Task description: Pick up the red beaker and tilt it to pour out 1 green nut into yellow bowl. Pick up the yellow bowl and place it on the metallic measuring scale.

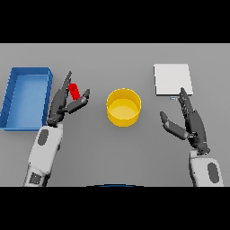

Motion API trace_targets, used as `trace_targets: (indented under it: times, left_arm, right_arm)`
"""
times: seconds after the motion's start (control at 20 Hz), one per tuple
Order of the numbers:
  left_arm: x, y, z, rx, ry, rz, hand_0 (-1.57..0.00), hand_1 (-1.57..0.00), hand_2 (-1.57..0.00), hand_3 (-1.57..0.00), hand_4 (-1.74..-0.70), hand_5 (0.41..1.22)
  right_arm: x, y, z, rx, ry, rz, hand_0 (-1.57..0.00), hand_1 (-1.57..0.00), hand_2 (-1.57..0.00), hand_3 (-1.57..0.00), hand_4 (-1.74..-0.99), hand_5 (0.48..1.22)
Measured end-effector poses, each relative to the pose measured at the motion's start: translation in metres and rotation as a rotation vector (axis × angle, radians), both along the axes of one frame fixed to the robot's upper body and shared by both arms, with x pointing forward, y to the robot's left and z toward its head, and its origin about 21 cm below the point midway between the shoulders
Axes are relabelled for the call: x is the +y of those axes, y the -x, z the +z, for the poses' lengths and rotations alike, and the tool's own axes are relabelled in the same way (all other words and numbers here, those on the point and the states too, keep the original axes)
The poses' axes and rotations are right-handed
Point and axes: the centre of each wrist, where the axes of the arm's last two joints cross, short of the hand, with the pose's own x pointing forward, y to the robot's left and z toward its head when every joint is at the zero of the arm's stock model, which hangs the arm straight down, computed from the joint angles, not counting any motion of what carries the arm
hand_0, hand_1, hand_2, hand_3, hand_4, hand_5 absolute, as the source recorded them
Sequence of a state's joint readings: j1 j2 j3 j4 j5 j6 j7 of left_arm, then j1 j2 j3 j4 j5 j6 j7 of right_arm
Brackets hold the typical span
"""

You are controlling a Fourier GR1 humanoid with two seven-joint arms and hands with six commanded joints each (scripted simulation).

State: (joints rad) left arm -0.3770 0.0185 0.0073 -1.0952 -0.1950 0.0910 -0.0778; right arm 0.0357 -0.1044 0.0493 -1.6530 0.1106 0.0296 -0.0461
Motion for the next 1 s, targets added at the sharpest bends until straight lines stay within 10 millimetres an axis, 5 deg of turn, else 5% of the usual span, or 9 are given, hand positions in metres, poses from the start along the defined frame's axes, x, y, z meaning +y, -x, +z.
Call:
trace_targets:
  times: [0.3, 0.45, 0.6, 0.8, 1.0]
  left_arm:
    - [-0.002, -0.014, -0.006, -0.026, 0.043, -0.003, 0.0, -0.01, -0.05, -0.03, -1.35, 0.726]
    - [-0.011, -0.017, -0.011, -0.031, 0.065, 0.025, -0.58, -0.56, -0.55, -0.42, -1.42, 0.786]
    - [-0.016, -0.022, -0.009, -0.04, 0.114, 0.041, -1.07, -1.05, -1.05, -0.98, -1.48, 0.998]
    - [-0.016, -0.024, -0.01, -0.076, 0.094, 0.034, -1.36, -1.36, -1.36, -1.18, -1.62, 1.13]
    - [-0.018, -0.024, -0.007, -0.076, 0.068, 0.006, -1.49, -1.48, -1.48, -1.41, -1.53, 1.184]
  right_arm:
    - [-0.001, -0.002, -0.004, 0.014, -0.01, -0.003, 0.0, 0.0, 0.0, 0.0, -1.301, 0.647]
    - [0.0, -0.002, -0.004, 0.01, -0.002, -0.011, 0.0, 0.0, 0.0, 0.0, -1.292, 0.645]
    - [-0.001, -0.001, -0.004, 0.017, -0.003, -0.01, 0.0, 0.0, 0.0, 0.0, -1.291, 0.647]
    - [0.001, -0.001, -0.005, 0.01, -0.003, -0.007, 0.0, 0.0, 0.0, 0.0, -1.29, 0.649]
    - [0.001, 0.0, -0.004, -0.004, -0.005, -0.003, 0.0, 0.0, 0.0, 0.0, -1.287, 0.65]
